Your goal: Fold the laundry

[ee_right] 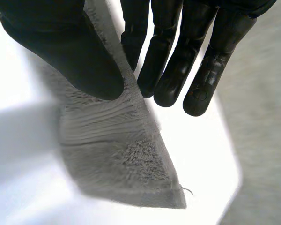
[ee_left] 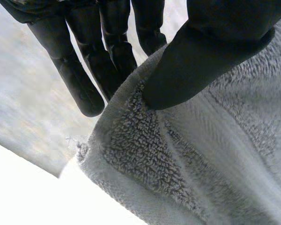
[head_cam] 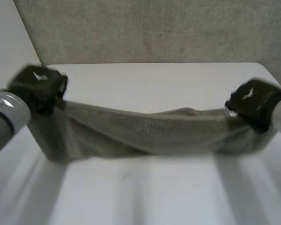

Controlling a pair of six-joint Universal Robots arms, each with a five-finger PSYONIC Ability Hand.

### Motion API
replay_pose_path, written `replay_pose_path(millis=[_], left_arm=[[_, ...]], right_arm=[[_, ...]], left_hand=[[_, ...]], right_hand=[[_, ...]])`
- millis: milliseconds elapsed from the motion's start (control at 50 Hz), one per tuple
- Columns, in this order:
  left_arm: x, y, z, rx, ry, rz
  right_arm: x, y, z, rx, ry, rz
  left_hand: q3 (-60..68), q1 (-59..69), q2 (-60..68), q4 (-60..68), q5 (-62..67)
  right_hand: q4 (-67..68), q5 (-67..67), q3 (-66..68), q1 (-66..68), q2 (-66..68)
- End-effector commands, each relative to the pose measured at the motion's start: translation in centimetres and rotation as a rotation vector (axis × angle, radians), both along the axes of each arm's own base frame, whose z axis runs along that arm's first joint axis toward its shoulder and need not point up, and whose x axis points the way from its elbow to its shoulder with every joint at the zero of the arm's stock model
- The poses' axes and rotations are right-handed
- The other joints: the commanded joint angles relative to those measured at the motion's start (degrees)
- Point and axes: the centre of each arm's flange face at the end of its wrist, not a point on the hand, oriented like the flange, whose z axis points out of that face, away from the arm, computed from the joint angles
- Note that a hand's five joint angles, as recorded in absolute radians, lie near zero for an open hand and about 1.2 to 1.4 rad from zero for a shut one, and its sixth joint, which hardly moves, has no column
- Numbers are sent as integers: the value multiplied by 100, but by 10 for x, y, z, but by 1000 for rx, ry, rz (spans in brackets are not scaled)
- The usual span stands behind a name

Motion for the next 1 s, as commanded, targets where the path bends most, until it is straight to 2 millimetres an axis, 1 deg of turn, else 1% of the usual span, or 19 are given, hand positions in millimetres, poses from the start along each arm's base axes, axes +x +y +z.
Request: replay_pose_path(millis=[20,120,160,180,200,220,260,280,320,360,440,600,660,700,760,800,820,860,1000], left_arm=[[-12,-36,-60,122,-168,-35],[-26,-72,-58,60,-155,-31],[-43,-97,-22,-93,-88,-32],[-43,-97,-22,-94,-87,-32],[-50,-109,6,-207,-30,-18],[-50,-109,6,-208,-29,-18],[-55,-125,74,-468,147,32],[-55,-125,74,-469,148,32],[-52,-124,132,-694,336,63],[-49,-118,153,-771,405,58],[-44,-107,176,-856,485,45],[-40,-116,119,-695,421,67],[-36,-119,73,-569,366,81],[-31,-117,26,-451,313,93],[-29,-113,3,-397,292,89],[-27,-104,-43,-301,253,76],[-27,-104,-43,-301,252,76],[-25,-95,-77,-249,226,60],[-13,-79,-117,-158,190,79]], right_arm=[[9,-32,-61,147,86,-4],[22,-74,-51,-23,55,-50],[36,-104,-16,-266,-23,-61],[36,-104,-16,-268,-24,-61],[41,-118,10,-416,-77,-79],[41,-118,10,-417,-78,-79],[43,-135,67,-710,-212,-134],[43,-135,68,-712,-213,-134],[41,-131,119,-947,-368,-153],[38,-124,137,-1030,-431,-151],[36,-110,148,-1091,-474,-125],[38,-102,91,-874,-398,-91],[38,-96,52,-719,-343,-83],[37,-87,7,-564,-294,-66],[37,-81,-19,-482,-276,-52],[37,-71,-72,-314,-257,-27],[37,-71,-72,-313,-257,-27],[37,-60,-117,-163,-244,-8],[32,-48,-161,-9,-222,-27]], left_hand=[[1034,1165,1025,1024,1054],[1034,1165,1025,1024,1054],[1034,1165,1025,1024,1054],[1034,1165,1025,1024,1054],[1034,1165,1025,1024,1054],[1034,1165,1025,1024,1054],[1034,1165,1025,1024,1054],[1034,1165,1025,1024,1054],[1034,1165,1025,1024,1054],[1034,1165,1025,1024,1054],[1034,1165,1025,1024,1054],[1034,1165,1025,1024,1054],[1034,1165,1025,1024,1054],[1034,1165,1025,1024,1054],[1034,1165,1025,1024,1054],[1034,1165,1025,1024,1054],[1034,1165,1025,1024,1054],[1034,1165,1025,1024,1054],[1034,1165,1025,1024,1054]], right_hand=[[1167,1378,1231,2483,1266],[1167,1378,1231,2483,1266],[1167,1378,1231,2483,1266],[1167,1378,1231,2483,1266],[1167,1378,1231,2483,1266],[1167,1378,1231,2483,1266],[1167,1378,1231,2483,1266],[1167,1378,1231,2483,1266],[1167,1378,1231,2483,1266],[1167,1378,1231,2483,1266],[1167,1378,1231,2483,1266],[1167,1378,1231,2483,1266],[1167,1378,1231,2483,1266],[1167,1378,1231,2483,1266],[1167,1378,1231,2483,1266],[1167,1378,1231,2483,1266],[1167,1378,1231,2483,1266],[1167,1378,1231,2483,1266],[1167,1378,1231,2483,1266]])
